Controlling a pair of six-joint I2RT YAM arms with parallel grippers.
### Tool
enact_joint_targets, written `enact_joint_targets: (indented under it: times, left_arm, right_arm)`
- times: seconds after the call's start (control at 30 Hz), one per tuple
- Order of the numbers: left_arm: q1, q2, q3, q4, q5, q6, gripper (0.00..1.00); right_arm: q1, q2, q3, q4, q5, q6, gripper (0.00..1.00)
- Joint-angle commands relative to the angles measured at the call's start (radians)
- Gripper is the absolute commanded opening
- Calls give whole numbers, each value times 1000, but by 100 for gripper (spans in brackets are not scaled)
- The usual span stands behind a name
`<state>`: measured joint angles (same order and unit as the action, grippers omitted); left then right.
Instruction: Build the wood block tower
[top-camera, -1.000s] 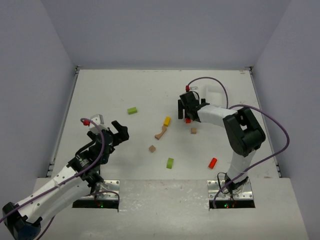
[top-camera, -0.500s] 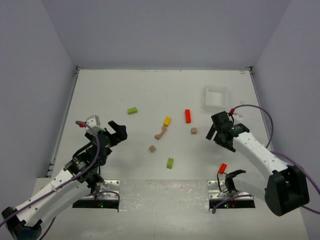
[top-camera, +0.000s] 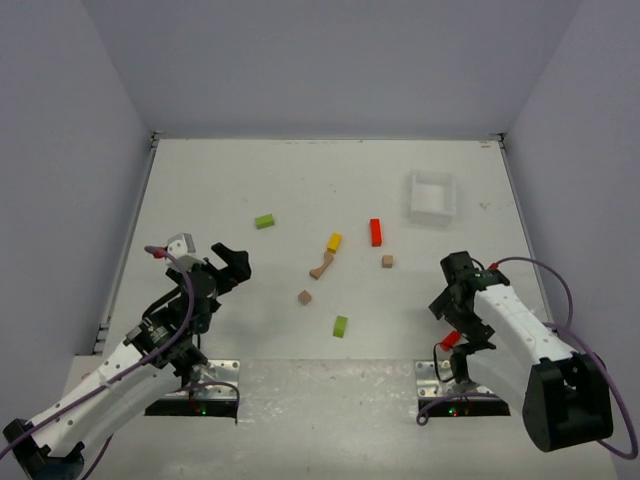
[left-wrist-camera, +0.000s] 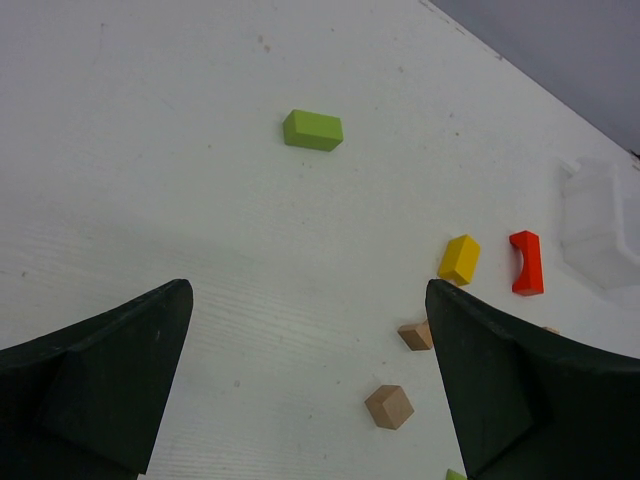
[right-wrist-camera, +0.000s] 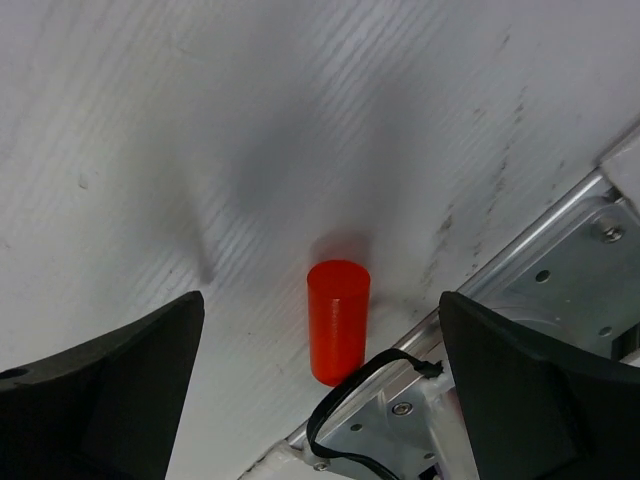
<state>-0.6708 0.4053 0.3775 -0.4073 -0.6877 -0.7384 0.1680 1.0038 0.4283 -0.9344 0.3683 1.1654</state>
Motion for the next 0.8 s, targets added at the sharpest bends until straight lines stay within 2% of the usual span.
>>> enact_joint_targets:
  times: [0.0, 0.13, 0.23, 0.6, 0.67, 0.77]
  left_arm:
    - [2, -19, 1, 12, -30, -10, 100]
    - [2, -25, 0, 5, -36, -14, 100]
    - [2, -26, 1, 4, -39, -18, 100]
    - [2, -19, 1, 4, -37, -19, 100]
    - [2, -15, 0, 5, -39, -19, 100]
    - [1, -10, 1, 8, -39, -19, 100]
  right_arm:
    - [-8, -65, -60, 26, -155, 65, 97]
    - [-7, -96, -77, 18, -225, 53, 82]
    - [-8, -116, -93, 10, -248, 41, 79]
    - [-7, -62, -132, 150, -260, -7, 29]
    - [-7, -55, -127, 184, -273, -32, 10]
    - [-5, -30, -90, 250, -269, -77, 3]
